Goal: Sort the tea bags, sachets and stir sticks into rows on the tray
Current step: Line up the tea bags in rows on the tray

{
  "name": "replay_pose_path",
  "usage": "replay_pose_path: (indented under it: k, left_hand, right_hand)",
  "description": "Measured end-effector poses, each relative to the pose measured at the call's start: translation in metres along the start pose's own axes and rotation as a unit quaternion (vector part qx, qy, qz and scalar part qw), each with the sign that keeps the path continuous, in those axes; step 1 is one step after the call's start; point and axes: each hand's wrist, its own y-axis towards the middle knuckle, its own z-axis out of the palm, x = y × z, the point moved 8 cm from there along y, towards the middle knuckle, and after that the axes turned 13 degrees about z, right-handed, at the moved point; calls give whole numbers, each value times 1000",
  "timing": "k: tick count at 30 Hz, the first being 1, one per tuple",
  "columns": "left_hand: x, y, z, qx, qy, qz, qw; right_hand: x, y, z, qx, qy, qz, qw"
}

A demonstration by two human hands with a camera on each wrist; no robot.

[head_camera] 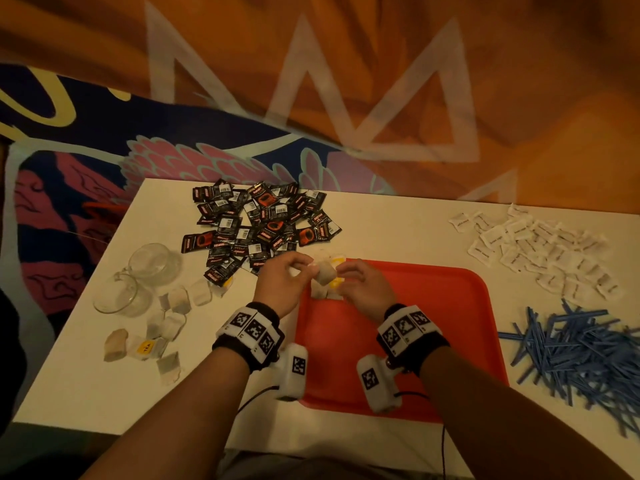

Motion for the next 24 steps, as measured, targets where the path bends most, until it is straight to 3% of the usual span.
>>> replay_pose_path:
  k: [3,6,10,17,24]
  left_hand:
    - [-21,3,3,46,69,47,995]
    - [-30,6,3,54,63,69,994]
    - [-27,7,0,36,5,64,997]
    - [-14,8,7,43,-21,51,998]
    - [5,15,2,11,-2,39,999]
  right_hand:
    - [14,-6,0,-7,-57,-93,994]
    - [22,-5,0,-25,-54,-137,989]
    - [18,-2,-1,-40,-40,-122,991]
    - [20,-4,7,3,-48,-139,989]
    - [-7,7,15,-5,-27,-58,998]
